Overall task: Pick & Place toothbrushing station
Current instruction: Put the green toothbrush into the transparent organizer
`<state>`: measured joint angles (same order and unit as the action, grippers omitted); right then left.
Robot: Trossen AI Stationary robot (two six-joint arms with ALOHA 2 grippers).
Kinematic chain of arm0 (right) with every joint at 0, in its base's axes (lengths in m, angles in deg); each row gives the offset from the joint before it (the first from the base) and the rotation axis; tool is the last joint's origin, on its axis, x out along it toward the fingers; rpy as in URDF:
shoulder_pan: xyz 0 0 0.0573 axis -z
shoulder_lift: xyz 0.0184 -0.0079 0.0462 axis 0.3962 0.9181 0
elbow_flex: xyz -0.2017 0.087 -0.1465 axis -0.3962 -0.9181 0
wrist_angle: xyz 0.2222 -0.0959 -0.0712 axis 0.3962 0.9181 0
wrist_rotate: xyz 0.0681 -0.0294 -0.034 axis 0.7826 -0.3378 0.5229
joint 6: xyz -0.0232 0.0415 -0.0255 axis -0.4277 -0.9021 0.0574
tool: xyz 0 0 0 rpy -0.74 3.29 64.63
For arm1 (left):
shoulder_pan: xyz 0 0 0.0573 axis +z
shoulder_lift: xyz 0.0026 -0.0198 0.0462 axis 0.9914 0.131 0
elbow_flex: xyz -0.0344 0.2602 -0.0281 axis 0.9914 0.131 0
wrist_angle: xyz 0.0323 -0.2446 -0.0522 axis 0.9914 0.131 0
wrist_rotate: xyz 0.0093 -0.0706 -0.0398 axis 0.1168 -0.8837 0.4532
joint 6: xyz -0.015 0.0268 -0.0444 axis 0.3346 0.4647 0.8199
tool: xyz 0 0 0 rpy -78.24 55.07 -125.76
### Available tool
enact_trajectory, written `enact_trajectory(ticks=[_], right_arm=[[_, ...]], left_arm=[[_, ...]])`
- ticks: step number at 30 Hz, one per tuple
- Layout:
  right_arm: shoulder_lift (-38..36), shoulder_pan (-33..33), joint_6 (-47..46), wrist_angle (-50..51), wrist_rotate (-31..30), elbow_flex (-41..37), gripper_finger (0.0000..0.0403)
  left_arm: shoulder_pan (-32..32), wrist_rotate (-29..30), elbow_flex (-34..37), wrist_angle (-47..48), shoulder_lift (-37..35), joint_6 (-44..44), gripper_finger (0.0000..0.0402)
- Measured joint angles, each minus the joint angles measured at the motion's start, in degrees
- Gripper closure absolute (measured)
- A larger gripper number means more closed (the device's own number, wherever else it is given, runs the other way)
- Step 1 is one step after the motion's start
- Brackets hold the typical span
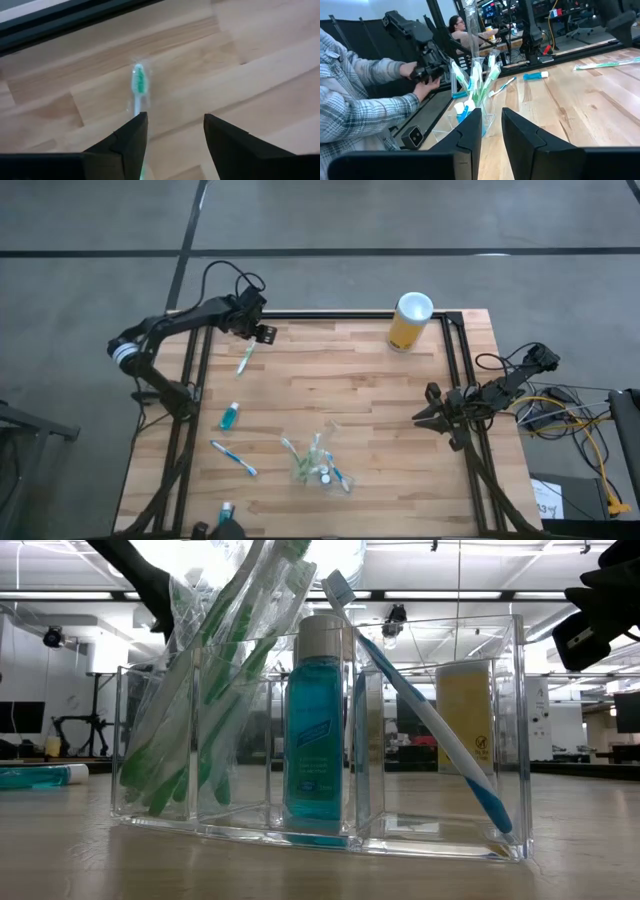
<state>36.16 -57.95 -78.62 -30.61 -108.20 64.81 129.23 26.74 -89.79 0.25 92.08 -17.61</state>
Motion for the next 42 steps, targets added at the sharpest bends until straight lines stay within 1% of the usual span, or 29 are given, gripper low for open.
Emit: enact_trajectory(ticks=[5, 11, 19, 24, 28, 32, 42], right_arm=[[0.0, 0.0, 0.0, 0.0, 0.0, 0.0, 0.0333], [0.0, 0.0, 0.0, 0.0, 0.02, 0.0, 0.0324], [0.0, 0.0, 0.0, 0.0, 0.02, 0.01, 0.0319], [0.0, 0.0, 0.0, 0.0, 0.02, 0.0, 0.0325], [0.0, 0.0, 0.0, 0.0, 0.0, 0.0, 0.0332], [0.0, 0.0, 0.0, 0.0, 0.01, 0.01, 0.0335], [0.0, 0.0, 0.0, 0.0, 0.0, 0.0, 0.0323]], left_arm=[[1.68, -0.01, 0.0, -0.5, 2.49, -3.08, 0.0204], [2.39, 0.01, 0.0, -4.31, 5.39, -6.47, 0.0204], [3.04, 0.01, 0.02, -6.97, 9.72, -7.06, 0.0204], [3.31, -0.87, 0.02, -9.08, 11.76, -6.64, 0.0204], [3.49, -1.59, 0.02, -9.03, 12.27, -6.57, 0.021], [3.66, -1.61, 0.02, -8.9, 12.31, -6.57, 0.0241], [3.7, -1.69, 0.02, -7.5, 12.31, -6.79, 0.0365]])
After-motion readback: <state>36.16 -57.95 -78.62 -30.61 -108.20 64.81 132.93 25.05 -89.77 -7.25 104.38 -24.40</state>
